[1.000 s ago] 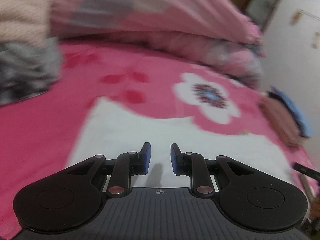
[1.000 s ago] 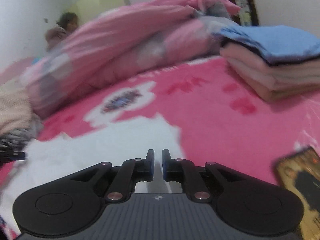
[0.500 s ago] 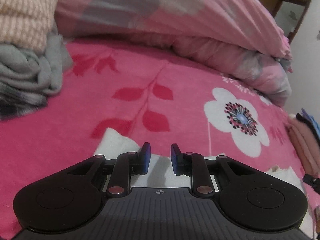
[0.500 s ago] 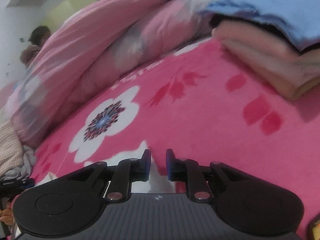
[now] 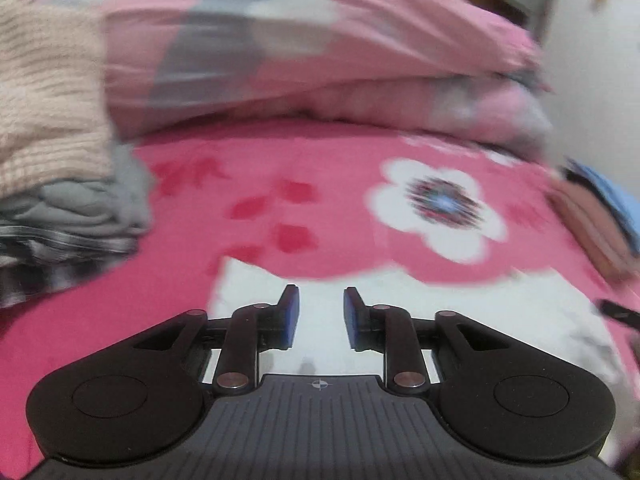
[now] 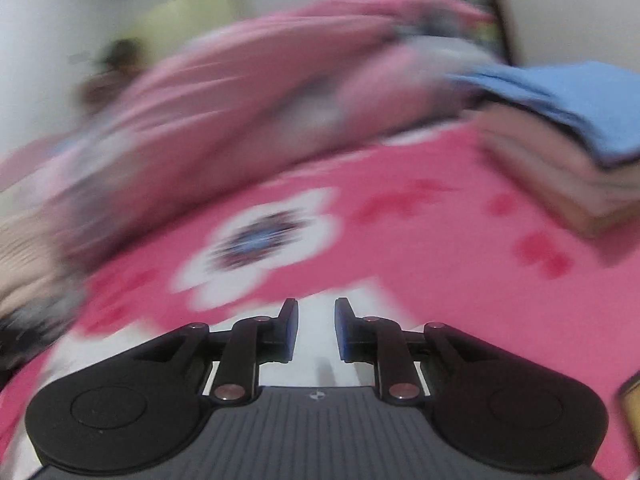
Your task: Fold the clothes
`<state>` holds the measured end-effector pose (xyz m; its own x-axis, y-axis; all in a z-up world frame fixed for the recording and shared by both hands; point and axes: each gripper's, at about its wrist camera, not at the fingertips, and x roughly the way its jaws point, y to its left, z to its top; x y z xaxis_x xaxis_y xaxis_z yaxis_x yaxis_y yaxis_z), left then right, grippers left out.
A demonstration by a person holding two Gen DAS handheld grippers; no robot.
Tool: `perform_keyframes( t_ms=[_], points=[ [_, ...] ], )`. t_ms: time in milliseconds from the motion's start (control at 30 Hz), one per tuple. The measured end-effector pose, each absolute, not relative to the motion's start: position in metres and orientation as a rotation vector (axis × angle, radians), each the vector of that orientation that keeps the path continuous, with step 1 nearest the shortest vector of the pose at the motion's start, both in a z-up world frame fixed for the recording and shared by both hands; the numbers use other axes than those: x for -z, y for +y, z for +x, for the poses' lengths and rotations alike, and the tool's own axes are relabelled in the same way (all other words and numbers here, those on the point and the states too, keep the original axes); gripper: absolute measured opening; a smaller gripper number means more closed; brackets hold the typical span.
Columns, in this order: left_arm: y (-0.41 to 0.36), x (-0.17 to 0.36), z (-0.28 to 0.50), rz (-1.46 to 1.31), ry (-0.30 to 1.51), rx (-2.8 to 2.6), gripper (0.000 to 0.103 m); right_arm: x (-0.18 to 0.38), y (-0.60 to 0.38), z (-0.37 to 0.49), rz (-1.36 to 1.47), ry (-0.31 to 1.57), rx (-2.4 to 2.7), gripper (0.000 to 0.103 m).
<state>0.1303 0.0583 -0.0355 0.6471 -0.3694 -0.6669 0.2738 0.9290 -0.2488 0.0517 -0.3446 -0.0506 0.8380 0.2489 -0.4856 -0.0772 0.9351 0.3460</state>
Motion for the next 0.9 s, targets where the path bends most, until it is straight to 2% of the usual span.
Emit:
perform_keyframes(
  t_ms=[100,200,333,433,567,733,900],
  points=[
    [0.052,0.020,0.104,-0.111,0.780,0.423,0.028,0.060,-0.319,0.025,0.386,0.557,-0.351,0.026],
    [0.035,0.046,0.084,-0.133,0.814,0.472,0.027,0.081,-0.328,0.007,0.508,0.548,-0.355,0.026],
    [0.038,0.081,0.073,-0.164,0.871,0.436,0.027,0.107,-0.387,-0.009,0.685,0.530,-0.214,0.022],
    [0.056,0.078,0.066,-0.147,0.833,0.372,0.027,0.109,-0.424,-0.035,0.765,0.471,-0.107,0.024],
    [0.088,0.050,0.059,-0.075,0.772,0.227,0.027,0.099,-0.429,-0.057,0.694,0.428,0.042,0.025],
    [0.114,0.002,0.039,0.064,0.674,0.086,0.028,0.082,-0.374,-0.057,0.589,0.383,-0.105,0.025],
    [0.095,0.019,0.027,0.084,0.716,0.134,0.028,0.092,-0.291,-0.030,0.516,0.463,-0.394,0.026]
  ],
)
